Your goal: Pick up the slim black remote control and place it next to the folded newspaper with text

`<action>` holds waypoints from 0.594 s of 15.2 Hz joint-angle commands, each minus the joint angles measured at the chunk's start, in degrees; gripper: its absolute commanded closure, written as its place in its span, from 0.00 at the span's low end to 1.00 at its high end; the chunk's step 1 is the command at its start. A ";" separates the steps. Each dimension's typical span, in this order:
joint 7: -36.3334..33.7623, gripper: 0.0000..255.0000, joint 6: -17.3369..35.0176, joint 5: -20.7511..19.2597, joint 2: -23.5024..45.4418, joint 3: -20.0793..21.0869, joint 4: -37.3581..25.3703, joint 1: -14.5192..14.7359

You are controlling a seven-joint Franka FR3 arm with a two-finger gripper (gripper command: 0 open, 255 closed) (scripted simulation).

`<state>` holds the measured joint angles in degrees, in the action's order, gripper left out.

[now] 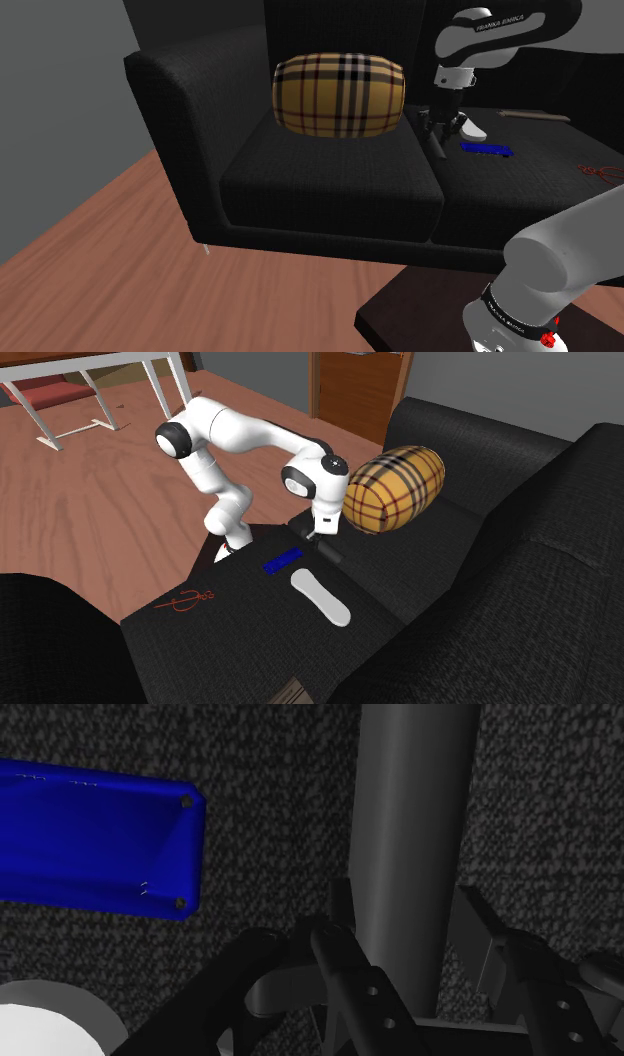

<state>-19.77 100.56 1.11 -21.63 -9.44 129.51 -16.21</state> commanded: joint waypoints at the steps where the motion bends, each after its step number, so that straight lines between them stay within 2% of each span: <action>1: 0.03 1.00 0.21 1.07 0.40 0.18 0.36 0.19; 6: 0.41 1.00 0.56 0.95 0.54 -0.09 0.57 0.03; 9: -0.10 1.00 -1.30 1.03 0.18 0.17 -0.94 0.26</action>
<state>-19.74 99.99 2.02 -21.56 -9.39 129.14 -16.06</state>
